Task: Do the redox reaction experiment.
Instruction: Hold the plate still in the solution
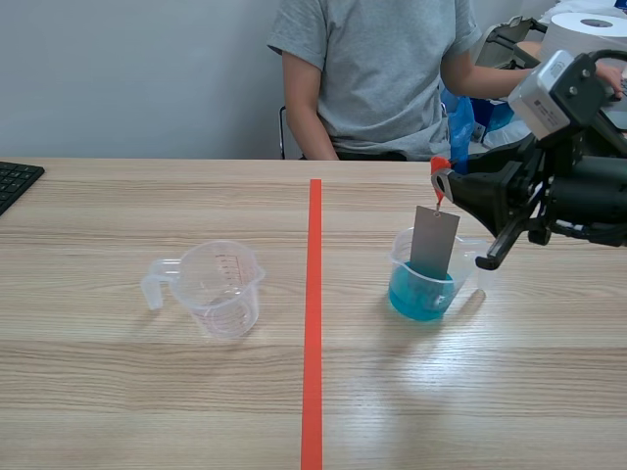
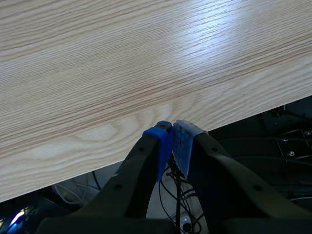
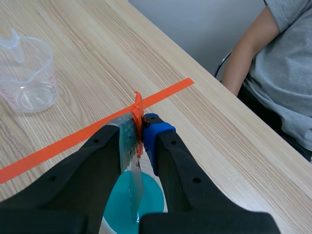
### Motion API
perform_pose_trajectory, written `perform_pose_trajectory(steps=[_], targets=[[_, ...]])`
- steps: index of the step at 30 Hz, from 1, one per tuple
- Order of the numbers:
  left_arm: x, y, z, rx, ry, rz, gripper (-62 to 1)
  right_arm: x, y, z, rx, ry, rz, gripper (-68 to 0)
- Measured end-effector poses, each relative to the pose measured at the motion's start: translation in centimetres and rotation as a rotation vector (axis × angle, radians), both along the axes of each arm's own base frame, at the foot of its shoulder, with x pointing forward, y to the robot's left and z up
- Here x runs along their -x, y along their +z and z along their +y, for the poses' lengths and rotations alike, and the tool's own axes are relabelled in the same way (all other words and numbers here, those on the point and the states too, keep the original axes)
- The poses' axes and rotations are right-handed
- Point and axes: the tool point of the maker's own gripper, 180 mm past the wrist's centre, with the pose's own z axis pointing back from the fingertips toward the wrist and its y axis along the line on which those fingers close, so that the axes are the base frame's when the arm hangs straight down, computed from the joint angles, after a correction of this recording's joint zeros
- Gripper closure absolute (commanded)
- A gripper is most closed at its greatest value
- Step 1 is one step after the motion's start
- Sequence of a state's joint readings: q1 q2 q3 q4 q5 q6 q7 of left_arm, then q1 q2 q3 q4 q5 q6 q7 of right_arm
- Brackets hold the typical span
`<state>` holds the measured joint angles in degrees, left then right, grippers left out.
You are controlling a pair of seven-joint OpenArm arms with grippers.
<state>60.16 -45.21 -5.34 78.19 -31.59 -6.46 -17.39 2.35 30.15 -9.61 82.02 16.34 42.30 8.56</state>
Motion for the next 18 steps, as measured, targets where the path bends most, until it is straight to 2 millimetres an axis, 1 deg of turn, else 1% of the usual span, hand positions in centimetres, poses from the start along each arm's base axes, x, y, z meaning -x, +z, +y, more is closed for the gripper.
perform_pose_trajectory(steps=[4,10,18], targets=[[0.0,0.0,0.0,0.0,0.0,0.0,-4.7,-0.1,0.4,-0.3,0.004,-0.006,0.005,-1.5],[0.0,0.0,0.0,0.0,0.0,0.0,-4.7,-0.7,2.6,-1.3,-0.021,-0.047,-0.017,-1.5],[0.0,0.0,0.0,0.0,0.0,0.0,-4.7,-0.6,5.1,-0.8,-0.016,-0.05,-0.028,-1.5]])
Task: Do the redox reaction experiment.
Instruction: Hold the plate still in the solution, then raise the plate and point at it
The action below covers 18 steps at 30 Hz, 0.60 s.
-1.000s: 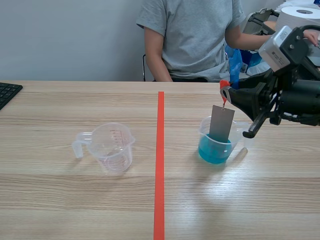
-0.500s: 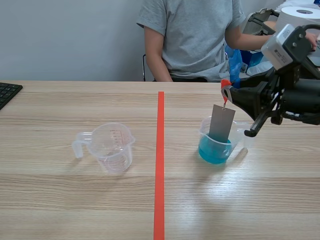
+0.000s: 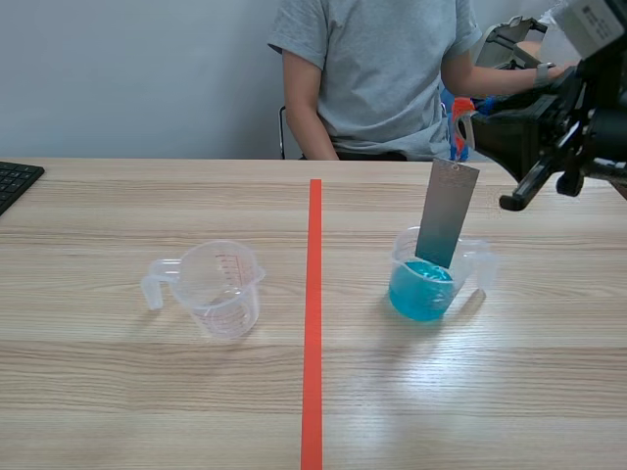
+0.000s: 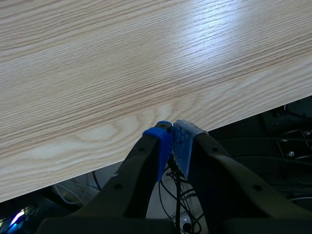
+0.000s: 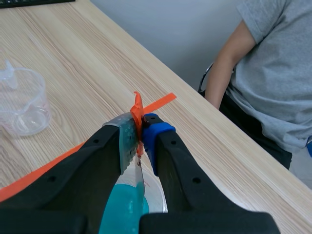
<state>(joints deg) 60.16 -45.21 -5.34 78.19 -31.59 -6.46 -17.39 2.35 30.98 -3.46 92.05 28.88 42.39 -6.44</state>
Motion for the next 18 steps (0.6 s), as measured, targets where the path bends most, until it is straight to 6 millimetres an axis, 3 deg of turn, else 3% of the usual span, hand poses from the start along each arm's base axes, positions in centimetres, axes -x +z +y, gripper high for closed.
perform_pose_trajectory(steps=[18], targets=[[0.0,0.0,0.0,0.0,0.0,0.0,-4.7,1.3,6.9,0.0,-0.045,-0.002,-0.056,-1.5]])
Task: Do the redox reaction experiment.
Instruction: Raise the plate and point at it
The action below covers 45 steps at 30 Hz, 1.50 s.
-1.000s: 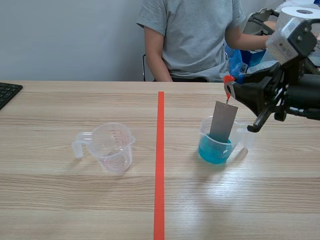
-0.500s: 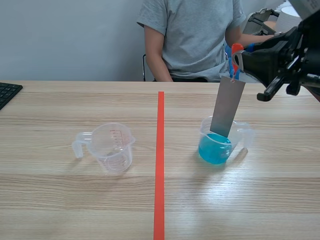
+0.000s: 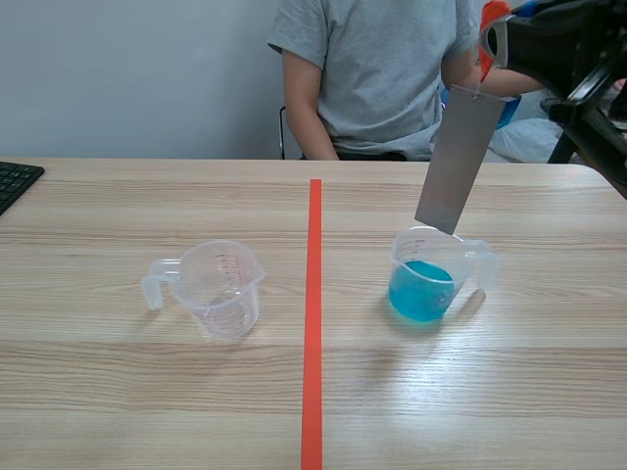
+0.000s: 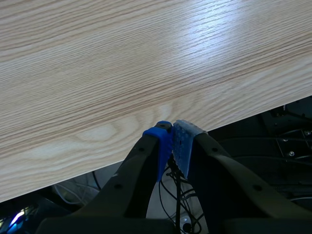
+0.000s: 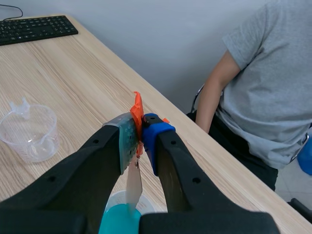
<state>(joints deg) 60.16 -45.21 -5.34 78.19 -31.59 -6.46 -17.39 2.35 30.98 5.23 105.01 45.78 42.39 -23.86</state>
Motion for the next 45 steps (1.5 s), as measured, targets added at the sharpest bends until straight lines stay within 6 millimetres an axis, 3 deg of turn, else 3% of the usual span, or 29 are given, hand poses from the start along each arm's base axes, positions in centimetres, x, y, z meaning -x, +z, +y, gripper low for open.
perform_pose_trajectory(steps=[11,32,39,45], targets=[[0.0,0.0,0.0,0.0,0.0,0.0,-4.7,1.6,2.8,1.1,-0.018,0.047,-0.036,-1.5],[-0.2,0.2,-0.3,0.006,-0.005,-0.008,-4.7,1.8,3.0,1.3,-0.013,0.052,-0.043,-1.5],[-3.3,2.5,-2.8,0.032,-0.15,-0.068,-4.7,1.8,3.0,1.3,-0.012,0.052,-0.043,-1.5],[-7.8,5.2,-4.4,0.059,-0.271,-0.166,-4.7,1.8,3.0,1.3,-0.012,0.052,-0.043,-1.5]])
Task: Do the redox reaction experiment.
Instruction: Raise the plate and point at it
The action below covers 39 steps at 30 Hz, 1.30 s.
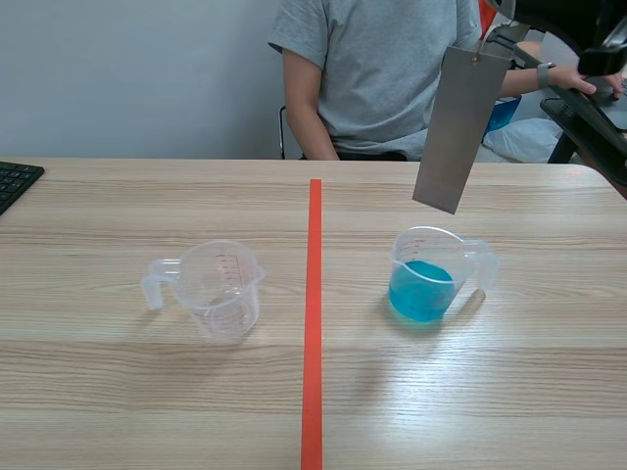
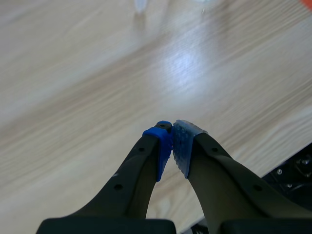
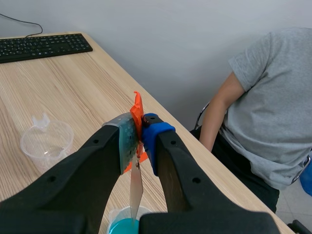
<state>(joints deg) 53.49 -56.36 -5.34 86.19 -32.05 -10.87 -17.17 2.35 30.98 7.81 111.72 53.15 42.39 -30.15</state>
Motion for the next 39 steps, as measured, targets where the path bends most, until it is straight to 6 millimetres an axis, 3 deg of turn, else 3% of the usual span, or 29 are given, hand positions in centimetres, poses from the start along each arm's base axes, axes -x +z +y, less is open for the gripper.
perform_pose_trajectory(steps=[7,15,32,39], targets=[[-4.5,4.2,-2.9,0.11,-0.151,-0.099,-4.7,0.0,0.0,0.0,0.0,0.0,0.0,-1.5],[-7.6,7.7,-7.8,0.197,-0.29,-0.222,-4.7,0.0,-0.1,0.0,0.003,-0.001,0.002,-1.5],[-9.9,8.4,-21.1,0.287,-0.548,-0.258,-4.7,0.0,-0.1,0.0,0.003,-0.001,0.002,-1.5],[-12.4,6.9,-24.1,0.271,-0.554,-0.261,-4.7,0.0,-0.1,0.0,0.003,-0.001,0.002,-1.5]])
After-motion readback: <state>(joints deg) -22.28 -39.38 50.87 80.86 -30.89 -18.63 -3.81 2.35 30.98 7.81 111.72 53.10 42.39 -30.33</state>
